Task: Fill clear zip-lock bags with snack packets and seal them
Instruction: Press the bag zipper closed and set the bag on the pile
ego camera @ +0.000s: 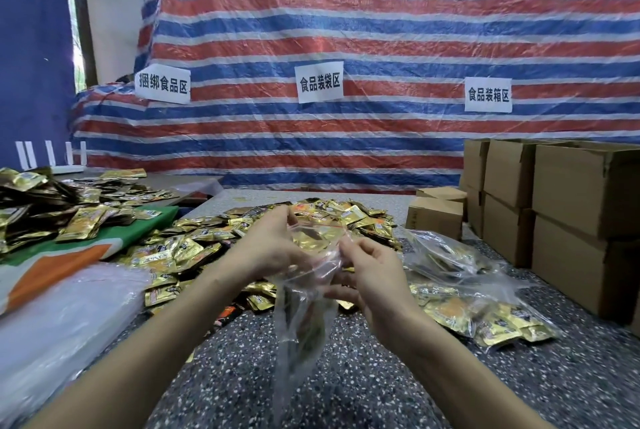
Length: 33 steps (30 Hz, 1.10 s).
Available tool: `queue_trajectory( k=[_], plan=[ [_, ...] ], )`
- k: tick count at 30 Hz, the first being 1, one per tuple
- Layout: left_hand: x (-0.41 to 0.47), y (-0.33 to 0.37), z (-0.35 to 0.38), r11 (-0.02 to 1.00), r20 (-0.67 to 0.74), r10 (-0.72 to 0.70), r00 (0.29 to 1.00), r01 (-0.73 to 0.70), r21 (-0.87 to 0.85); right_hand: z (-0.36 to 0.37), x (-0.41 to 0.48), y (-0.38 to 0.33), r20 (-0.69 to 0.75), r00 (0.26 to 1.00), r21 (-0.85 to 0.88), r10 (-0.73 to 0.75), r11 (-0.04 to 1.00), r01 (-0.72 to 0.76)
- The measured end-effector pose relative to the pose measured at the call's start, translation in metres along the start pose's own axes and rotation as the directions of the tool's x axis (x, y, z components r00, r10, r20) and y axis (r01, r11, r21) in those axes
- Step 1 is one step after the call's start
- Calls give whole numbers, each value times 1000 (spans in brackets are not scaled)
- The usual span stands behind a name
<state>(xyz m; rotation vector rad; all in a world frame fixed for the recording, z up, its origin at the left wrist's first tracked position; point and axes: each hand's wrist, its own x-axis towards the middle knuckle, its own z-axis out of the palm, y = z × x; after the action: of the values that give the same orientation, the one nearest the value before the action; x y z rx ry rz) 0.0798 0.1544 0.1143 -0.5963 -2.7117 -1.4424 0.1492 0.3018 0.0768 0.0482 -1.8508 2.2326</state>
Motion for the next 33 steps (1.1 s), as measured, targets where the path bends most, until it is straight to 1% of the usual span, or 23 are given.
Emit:
queue_trajectory(
  k=[2, 3, 4, 6, 9, 10, 12, 14, 16, 18, 20, 21, 22, 23, 26, 29, 33],
  plan=[
    [3, 3, -13, 979, 134, -56, 989, 81, -188, -1, 2, -1, -36, 999, 9, 5, 1000, -4],
    [5, 3, -19, 957, 166, -68, 984, 111, -267, -2, 2, -1, -49, 999, 4, 8, 1000, -8],
    [7, 3, -24, 945, 158, -69, 985, 116, -307, -4, 2, -1, -55, 998, -1, 12, 1000, -12],
    [14, -2, -30, 938, 91, -47, 995, 75, -340, -8, 2, 0, -55, 998, -2, 12, 1000, -12],
    [28, -15, -29, 869, 52, 10, 999, 17, -495, -14, 0, 2, -43, 999, -23, -20, 1000, 19],
    [33, -21, -28, 865, 8, 3, 1000, 1, -502, -16, 0, 3, -47, 999, -27, -28, 999, 27],
    [48, -37, -24, 914, -150, -38, 988, -26, -405, -19, 0, 4, -54, 998, -30, -32, 999, 31],
    [62, -58, -18, 976, -301, -29, 953, -39, -216, -23, 0, 5, -47, 998, -35, -35, 999, 33],
    [77, -80, -12, 1000, -356, 24, 934, -27, -5, -26, 0, 4, -38, 999, -42, -34, 999, 33],
    [89, -101, -10, 973, -367, 40, 929, 47, 226, -29, 0, 4, -29, 999, -49, -34, 998, 32],
    [97, -118, -10, 883, -362, 16, 932, 157, 442, -30, 1, 4, -14, 999, -43, -37, 998, 36],
    [100, -126, -10, 839, -357, -5, 934, 198, 507, -30, 2, 4, -5, 999, -36, -37, 999, 37],
    [102, -133, -10, 817, -353, -30, 935, 227, 531, -30, 2, 4, 1, 999, -29, -36, 999, 36],
    [103, -140, -10, 817, -357, -53, 933, 246, 521, -30, 3, 4, 4, 999, -25, -35, 999, 35],
    [105, -156, -9, 843, -426, -61, 903, 275, 462, -30, 5, 5, 6, 999, -24, -33, 999, 33],
    [105, -159, -9, 879, -463, 19, 886, 205, 430, -31, 5, 5, 9, 999, -15, -30, 999, 31],
    [102, -151, -13, 956, -494, 98, 864, 57, 289, -32, 2, 4, 1, 1000, -12, -23, 1000, 23]
  ],
)
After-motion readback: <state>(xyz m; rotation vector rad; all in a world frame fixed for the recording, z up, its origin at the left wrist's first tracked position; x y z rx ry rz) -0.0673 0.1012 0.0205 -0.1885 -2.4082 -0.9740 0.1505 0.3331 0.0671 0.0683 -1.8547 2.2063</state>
